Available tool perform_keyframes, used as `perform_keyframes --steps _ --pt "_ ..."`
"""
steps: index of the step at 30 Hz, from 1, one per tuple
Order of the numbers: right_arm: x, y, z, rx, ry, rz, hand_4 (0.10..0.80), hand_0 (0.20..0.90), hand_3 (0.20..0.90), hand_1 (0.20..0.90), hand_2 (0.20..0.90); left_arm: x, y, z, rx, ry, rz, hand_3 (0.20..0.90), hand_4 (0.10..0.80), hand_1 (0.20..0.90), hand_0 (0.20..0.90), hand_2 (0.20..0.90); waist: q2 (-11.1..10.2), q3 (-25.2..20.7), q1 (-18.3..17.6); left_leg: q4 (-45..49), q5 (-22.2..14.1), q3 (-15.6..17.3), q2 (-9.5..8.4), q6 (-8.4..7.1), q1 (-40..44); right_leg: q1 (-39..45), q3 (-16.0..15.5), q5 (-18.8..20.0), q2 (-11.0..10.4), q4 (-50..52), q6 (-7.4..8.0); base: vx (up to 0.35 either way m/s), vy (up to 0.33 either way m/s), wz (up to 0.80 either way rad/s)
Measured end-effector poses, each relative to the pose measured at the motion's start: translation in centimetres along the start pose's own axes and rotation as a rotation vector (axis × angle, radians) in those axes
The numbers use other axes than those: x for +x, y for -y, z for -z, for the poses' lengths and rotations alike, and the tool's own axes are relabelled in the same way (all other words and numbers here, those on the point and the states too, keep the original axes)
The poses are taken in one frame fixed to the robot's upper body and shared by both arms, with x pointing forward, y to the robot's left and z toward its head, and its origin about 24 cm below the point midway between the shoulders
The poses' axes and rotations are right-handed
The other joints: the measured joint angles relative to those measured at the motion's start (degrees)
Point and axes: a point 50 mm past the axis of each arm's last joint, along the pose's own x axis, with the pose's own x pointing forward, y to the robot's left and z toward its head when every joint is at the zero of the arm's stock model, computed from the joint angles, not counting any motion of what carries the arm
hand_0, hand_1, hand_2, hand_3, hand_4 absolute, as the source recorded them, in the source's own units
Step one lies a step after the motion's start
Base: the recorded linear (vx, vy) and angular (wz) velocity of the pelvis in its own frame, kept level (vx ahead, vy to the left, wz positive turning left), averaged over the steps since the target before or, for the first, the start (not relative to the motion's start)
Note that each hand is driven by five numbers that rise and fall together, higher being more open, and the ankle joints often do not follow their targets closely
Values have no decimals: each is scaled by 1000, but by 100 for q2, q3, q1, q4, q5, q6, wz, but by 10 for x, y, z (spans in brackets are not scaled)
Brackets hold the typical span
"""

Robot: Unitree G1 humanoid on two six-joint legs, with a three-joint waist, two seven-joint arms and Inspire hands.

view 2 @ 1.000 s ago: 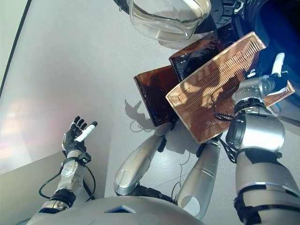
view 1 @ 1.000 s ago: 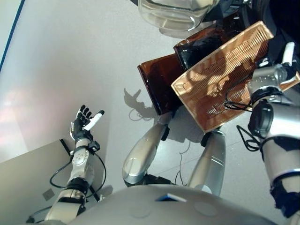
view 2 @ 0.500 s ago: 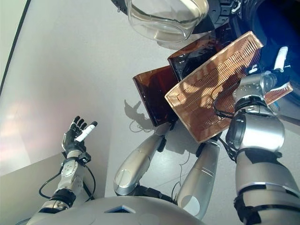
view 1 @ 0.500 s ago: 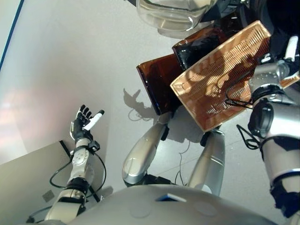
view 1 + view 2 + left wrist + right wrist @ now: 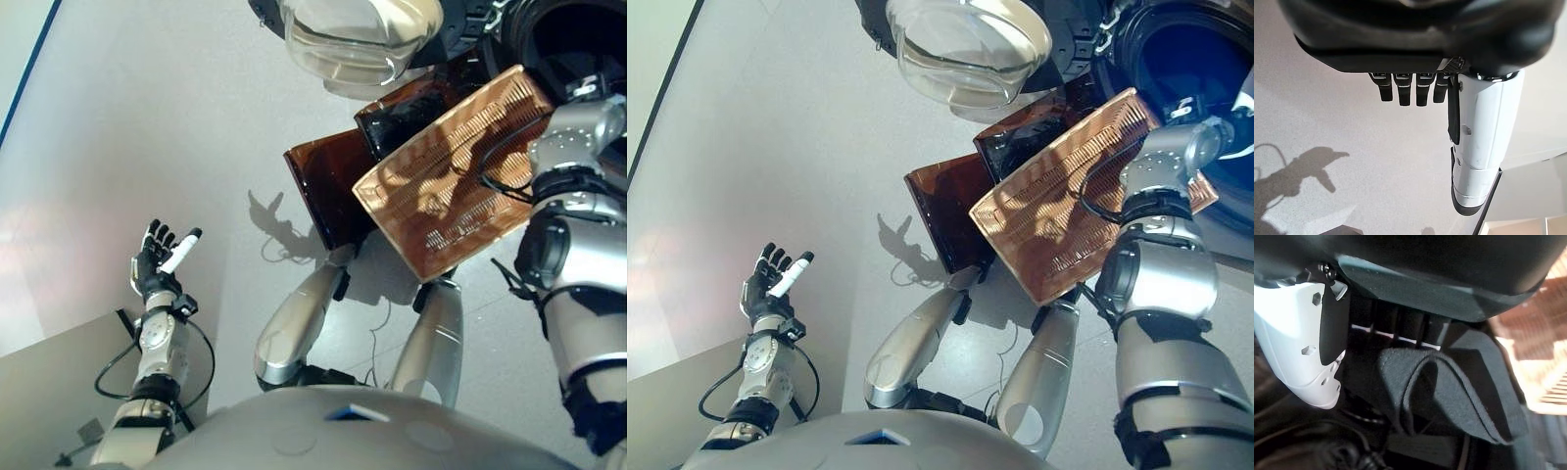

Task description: Pick up the clothes and place them into the washing machine

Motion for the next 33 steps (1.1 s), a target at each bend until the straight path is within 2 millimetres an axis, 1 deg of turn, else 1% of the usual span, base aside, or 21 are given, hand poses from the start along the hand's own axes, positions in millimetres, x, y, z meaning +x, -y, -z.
perform_keyframes --steps 4,5,7,8,10,11,13,15,16,17,20,26,30,32,33 --pt "4 -2 -17 6 64 32 300 200 200 200 200 -1 -1 1 1 -2 2 900 800 900 900 900 83 -58 74 -107 47 -5 -15 31 13 -4 -7 10 -41 -48 18 -2 31 1" --pt "4 -5 -25 40 95 43 300 200 200 200 200 -2 -1 1 0 -1 5 900 800 900 900 900 140 -100 113 -178 83 -14 -40 41 40 -1 -15 21 -55 -42 45 2 16 6" --pt "3 -9 -33 72 121 53 300 200 200 200 200 -3 -2 1 0 0 5 900 800 900 900 900 219 -120 131 -224 101 -41 -88 47 96 27 -13 -15 -108 -7 78 4 27 12" --pt "3 -11 -40 96 152 56 300 200 200 200 200 -4 -3 2 1 -3 3 900 800 900 900 900 324 -179 142 -233 103 -65 -127 50 123 74 -25 -40 -141 -14 106 5 34 17" --pt "2 -13 -47 133 178 78 300 200 200 200 200 -5 -4 2 1 -2 1 900 800 900 900 900 392 -232 146 -290 121 -82 -180 67 185 90 -21 -105 -202 41 136 3 30 16" --pt "1 -15 -55 163 200 85 300 200 200 200 200 -6 -4 2 0 -1 1 900 800 900 900 900 464 -289 179 -301 121 -97 -205 68 187 95 -22 -129 -229 37 147 3 28 12" --pt "2 -14 -66 147 252 104 300 200 200 200 200 -6 -4 1 -2 6 2 900 800 900 900 900 531 -342 278 -311 126 -138 -219 74 187 96 -36 -131 -244 41 152 2 24 7" --pt "2 -13 -67 129 269 120 433 387 387 387 387 -7 -7 2 -1 9 -12 900 800 900 900 900 539 -349 271 -311 126 -151 -230 75 188 97 -39 -146 -254 40 159 2 8 2" --pt "2 -13 -67 126 271 126 769 856 856 856 856 -7 -7 2 1 8 -13 900 800 900 900 900 537 -348 268 -310 126 -148 -234 75 189 99 -41 -146 -255 37 159 0 0 0" --pt "2 -13 -67 125 272 129 800 900 900 900 900 -7 -7 2 3 7 -12 900 800 900 900 900 537 -348 266 -310 127 -147 -236 76 189 100 -40 -146 -256 39 160 0 0 0" --pt "3 -12 -67 119 270 134 800 900 900 900 900 -7 -6 2 11 10 -7 900 800 900 900 900 530 -342 235 -280 127 -145 -248 76 212 173 -47 -137 -263 21 174 10 1 2" --pt "9 1 -59 84 238 147 800 900 900 900 900 -8 -4 2 11 12 7 900 800 900 900 900 470 -295 202 -279 119 -145 -256 85 386 397 -40 -132 -260 -72 189 0 0 0" --pt "9 2 -57 69 225 147 800 900 900 900 900 -8 -3 0 8 18 16 900 800 900 900 900 416 -254 153 -272 113 -146 -249 95 392 422 -34 -121 -242 -90 205 -1 -22 0" --pt "16 19 -42 -65 186 156 800 900 900 900 900 -8 -3 0 10 17 16 900 800 900 900 900 271 -190 100 -259 105 -142 -223 106 520 592 -24 -114 -203 -166 209 -14 -61 -6" --pt "19 35 -25 -197 120 175 800 900 900 900 900 -7 -6 -1 20 18 17 900 800 900 900 900 79 -196 82 -254 88 -131 -185 94 596 694 -20 -101 -165 -223 195 -12 -59 -14"
